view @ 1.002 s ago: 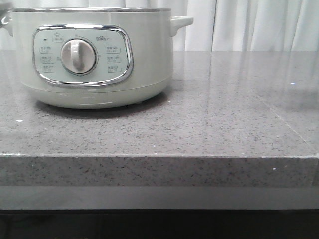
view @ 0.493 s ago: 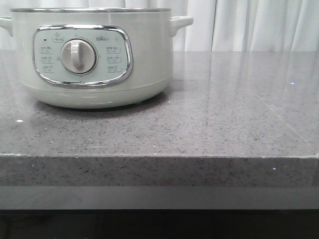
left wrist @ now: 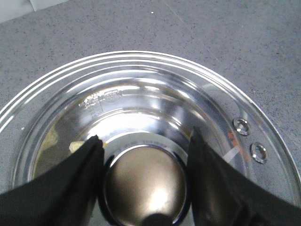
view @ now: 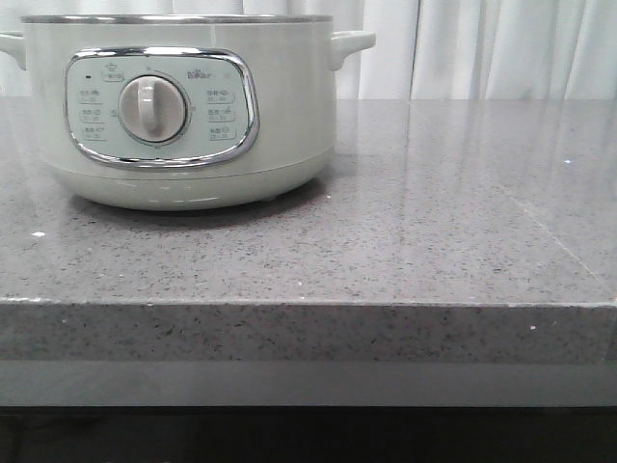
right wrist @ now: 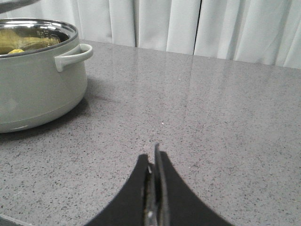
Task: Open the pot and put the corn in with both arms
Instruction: 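Lower the glass lid back onto the pot with the left gripper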
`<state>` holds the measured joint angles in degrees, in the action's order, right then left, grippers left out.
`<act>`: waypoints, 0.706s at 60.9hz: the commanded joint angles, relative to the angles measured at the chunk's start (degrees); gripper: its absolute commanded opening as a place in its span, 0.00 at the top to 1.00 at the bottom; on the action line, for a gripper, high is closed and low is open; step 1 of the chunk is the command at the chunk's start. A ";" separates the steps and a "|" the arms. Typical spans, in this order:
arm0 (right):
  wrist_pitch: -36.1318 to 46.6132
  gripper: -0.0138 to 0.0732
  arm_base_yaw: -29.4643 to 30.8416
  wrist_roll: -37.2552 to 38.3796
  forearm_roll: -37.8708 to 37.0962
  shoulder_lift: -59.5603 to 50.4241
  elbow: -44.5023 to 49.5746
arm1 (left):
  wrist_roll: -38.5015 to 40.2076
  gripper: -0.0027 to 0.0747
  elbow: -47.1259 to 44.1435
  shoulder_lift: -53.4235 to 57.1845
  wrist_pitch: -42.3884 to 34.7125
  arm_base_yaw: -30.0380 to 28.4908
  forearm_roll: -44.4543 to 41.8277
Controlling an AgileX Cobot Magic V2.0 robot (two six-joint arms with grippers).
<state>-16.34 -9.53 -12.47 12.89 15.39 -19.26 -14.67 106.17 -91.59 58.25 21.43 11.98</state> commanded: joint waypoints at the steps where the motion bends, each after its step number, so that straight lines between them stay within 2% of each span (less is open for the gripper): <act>1: 4.10 0.92 0.22 -0.50 0.60 0.34 -1.52 | -0.16 0.64 5.61 -0.45 -5.75 0.35 1.86; 17: 4.44 0.92 0.22 -0.50 0.60 0.34 -1.52 | -0.16 0.64 8.27 -5.25 -5.31 0.35 1.96; 43: 4.55 0.92 0.22 -0.50 0.60 0.34 -1.52 | -0.16 0.64 8.27 -5.66 -6.87 0.35 3.24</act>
<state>-16.34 -9.53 -12.47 12.89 15.39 -19.06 -14.67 111.93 -100.64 57.73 21.43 12.97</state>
